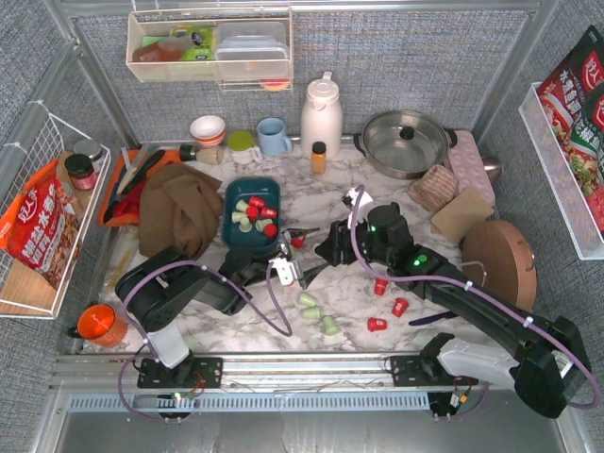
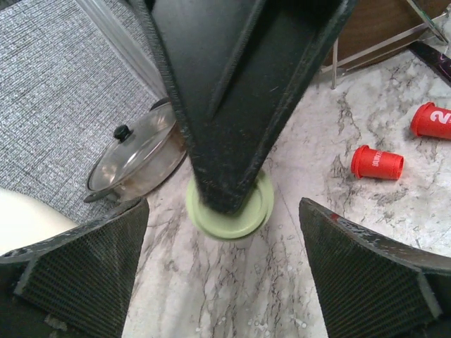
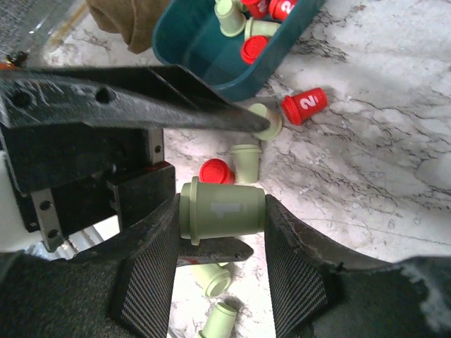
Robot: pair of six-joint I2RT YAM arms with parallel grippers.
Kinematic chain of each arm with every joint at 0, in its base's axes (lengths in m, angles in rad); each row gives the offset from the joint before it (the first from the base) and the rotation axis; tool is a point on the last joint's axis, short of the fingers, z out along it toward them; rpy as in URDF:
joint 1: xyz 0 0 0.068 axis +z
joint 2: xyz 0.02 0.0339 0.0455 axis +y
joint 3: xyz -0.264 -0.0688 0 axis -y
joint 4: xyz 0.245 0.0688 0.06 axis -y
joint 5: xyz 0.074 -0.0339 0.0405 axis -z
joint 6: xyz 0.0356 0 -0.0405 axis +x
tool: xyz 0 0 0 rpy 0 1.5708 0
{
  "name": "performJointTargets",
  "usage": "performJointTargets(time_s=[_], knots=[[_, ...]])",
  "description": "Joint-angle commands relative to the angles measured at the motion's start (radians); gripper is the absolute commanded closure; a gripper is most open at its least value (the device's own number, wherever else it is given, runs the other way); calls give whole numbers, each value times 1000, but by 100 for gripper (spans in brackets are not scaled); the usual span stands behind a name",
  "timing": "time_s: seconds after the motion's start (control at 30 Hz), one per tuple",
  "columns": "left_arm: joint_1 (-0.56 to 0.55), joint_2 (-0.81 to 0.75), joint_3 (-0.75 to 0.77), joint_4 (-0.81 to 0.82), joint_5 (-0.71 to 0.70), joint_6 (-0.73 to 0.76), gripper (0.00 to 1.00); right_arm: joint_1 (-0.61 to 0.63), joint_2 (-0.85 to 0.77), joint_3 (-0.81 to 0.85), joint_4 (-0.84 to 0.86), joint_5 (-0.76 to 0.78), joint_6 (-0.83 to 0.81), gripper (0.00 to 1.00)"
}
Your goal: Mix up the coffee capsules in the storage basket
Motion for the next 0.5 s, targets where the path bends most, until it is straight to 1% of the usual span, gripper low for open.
performJointTargets(time_s=[0.0,0.07,0.2,0.47], knots=[[-15,10,13,45,7,12,9,1,4,2,72,-58,24,53],[-18,13,13,51,-7,12,16,2,8,1,73,-65,26,53],[-18,10,13,52,-22,9,35,2,16,3,67,-70,28,51],[-22,-1,11,59,-25,0,51,0,49,15,48,-80,36,49]])
